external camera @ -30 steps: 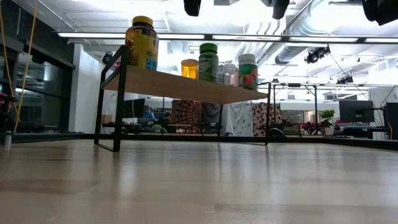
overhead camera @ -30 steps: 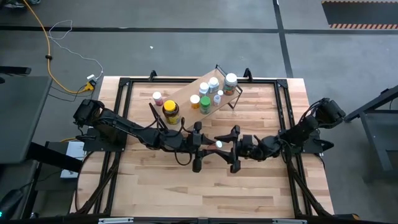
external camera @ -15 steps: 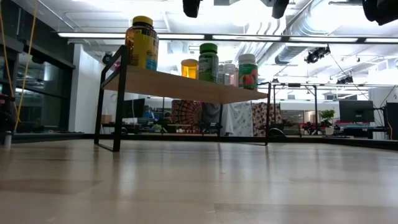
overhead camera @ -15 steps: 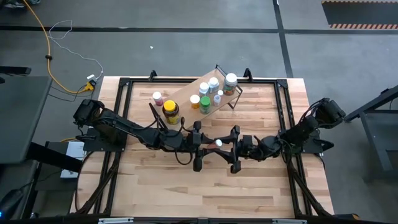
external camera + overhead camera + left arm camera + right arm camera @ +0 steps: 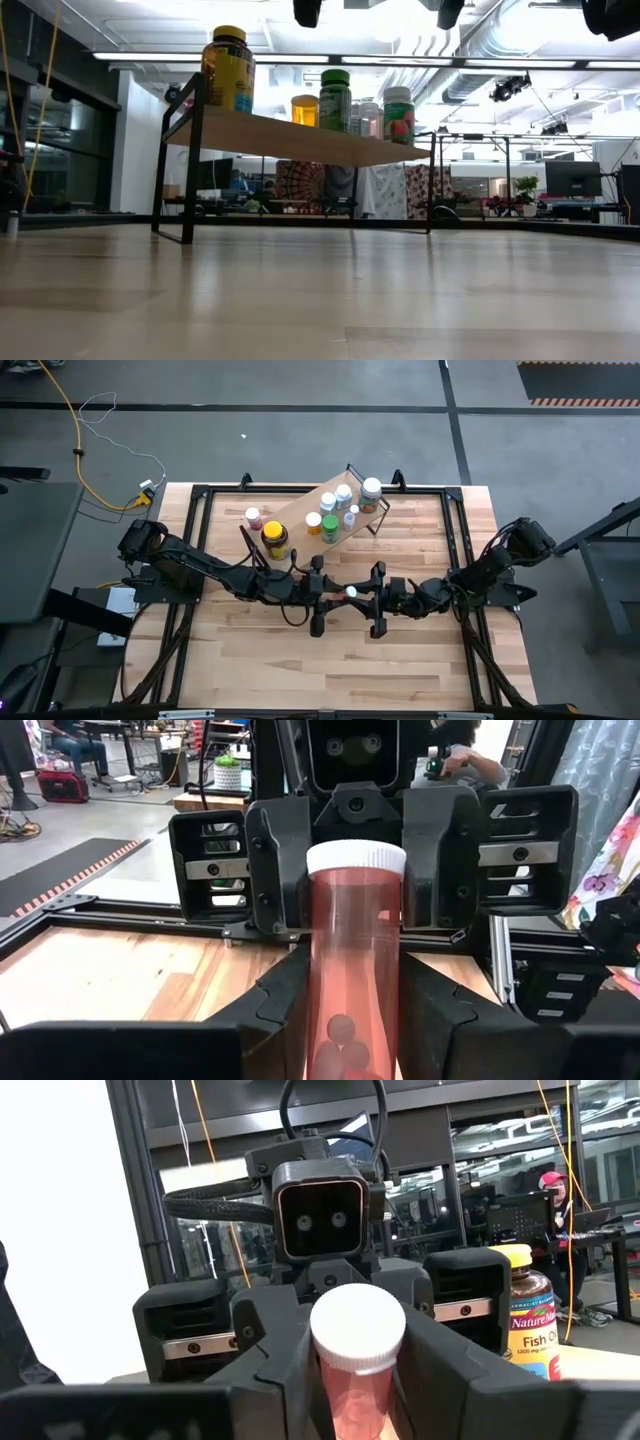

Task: Pick and place medicine bottles onto shelf by color
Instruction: Put the light pink medicine bottle on the shelf

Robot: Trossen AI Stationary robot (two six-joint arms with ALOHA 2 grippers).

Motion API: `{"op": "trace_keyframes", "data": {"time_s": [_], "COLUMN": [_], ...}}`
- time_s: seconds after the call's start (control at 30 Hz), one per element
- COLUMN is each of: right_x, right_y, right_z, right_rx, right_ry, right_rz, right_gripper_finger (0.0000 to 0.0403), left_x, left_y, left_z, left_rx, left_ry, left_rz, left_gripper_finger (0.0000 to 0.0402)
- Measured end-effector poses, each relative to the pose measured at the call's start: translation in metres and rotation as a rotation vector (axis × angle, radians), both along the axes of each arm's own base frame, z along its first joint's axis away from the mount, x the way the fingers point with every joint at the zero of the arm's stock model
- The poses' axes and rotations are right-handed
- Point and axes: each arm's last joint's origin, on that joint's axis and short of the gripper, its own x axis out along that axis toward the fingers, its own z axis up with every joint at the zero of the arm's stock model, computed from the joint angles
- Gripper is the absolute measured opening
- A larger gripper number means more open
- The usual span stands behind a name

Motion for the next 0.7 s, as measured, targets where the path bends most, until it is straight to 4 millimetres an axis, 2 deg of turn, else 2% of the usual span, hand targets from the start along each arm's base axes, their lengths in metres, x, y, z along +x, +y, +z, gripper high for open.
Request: {"op": "trace_keyframes", "data": {"time_s": [0.4,0.6,0.7], "right_x": [0.000,0.000,0.000], "right_y": [0.000,0.000,0.000], "right_z": [0.000,0.000,0.000], "right_rx": [0.000,0.000,-0.001], "right_ry": [0.000,0.000,0.000], "right_rz": [0.001,0.003,0.002], "right_gripper_finger": [0.0115,0.0115,0.0115], "left_x": [0.000,-0.003,-0.011], "left_y": [0.000,0.000,0.001], "left_z": [-0.002,-0.008,-0.003], "left_rx": [0.012,0.023,0.032], "left_ry": [0.026,0.101,0.156], "left_rz": [-0.001,-0.017,-0.019], "left_gripper_finger": [0.0106,0.0147,0.0175]}}
